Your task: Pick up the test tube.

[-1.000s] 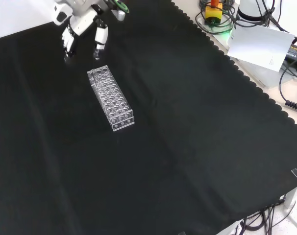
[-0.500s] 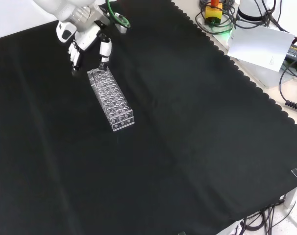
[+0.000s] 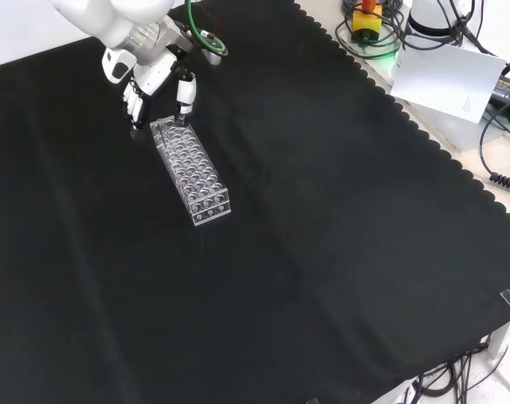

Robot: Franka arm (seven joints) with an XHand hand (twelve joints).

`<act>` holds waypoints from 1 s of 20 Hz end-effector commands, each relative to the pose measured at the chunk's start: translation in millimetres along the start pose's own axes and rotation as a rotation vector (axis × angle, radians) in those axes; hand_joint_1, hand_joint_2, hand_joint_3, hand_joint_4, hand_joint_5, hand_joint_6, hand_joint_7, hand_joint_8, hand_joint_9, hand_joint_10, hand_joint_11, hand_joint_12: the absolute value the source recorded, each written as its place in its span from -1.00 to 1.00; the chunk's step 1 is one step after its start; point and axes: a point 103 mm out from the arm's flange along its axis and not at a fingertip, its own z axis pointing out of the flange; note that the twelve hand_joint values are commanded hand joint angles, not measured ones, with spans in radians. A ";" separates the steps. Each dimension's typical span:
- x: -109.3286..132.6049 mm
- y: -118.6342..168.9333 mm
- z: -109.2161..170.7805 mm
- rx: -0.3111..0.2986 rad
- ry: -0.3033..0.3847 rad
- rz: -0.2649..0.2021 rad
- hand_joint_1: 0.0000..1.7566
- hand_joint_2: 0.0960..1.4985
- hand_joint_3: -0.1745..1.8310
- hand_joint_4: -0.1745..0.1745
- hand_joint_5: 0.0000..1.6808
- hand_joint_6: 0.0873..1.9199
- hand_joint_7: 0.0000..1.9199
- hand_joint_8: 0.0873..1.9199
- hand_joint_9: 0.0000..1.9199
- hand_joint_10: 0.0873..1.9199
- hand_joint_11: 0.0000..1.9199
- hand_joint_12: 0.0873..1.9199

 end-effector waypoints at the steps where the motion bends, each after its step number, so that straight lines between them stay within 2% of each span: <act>1: 1.8 2.2 8.0 0.002 -0.008 -0.002 0.03 0.40 -1.00 -0.67 -0.50 -0.93 -0.48 -0.11 -0.56 -0.13 -0.77 0.57; 4: 3.0 2.3 8.3 -0.013 -0.004 -0.004 0.06 0.40 -1.00 -0.71 -0.49 -0.83 -0.40 -0.13 -0.49 -0.18 -0.73 0.55; 7: 5.8 3.7 11.3 -0.028 -0.001 -0.001 0.08 0.40 -1.00 -0.76 -0.53 -0.62 -0.34 -0.14 -0.41 -0.21 -0.69 0.53; 11: 9.1 6.3 11.7 -0.045 0.004 -0.002 0.11 0.40 -1.00 -0.82 -0.52 -0.44 -0.26 -0.14 -0.31 -0.24 -0.62 0.50; 17: 14.3 10.8 10.6 -0.075 0.018 -0.008 0.17 0.39 -1.00 -0.99 -0.41 -0.30 -0.08 -0.16 -0.07 -0.33 -0.41 0.39; 20: 18.8 13.5 8.8 -0.105 -0.001 -0.009 0.23 0.39 -1.00 -1.00 -0.29 -0.27 0.05 -0.20 0.07 -0.38 -0.28 0.33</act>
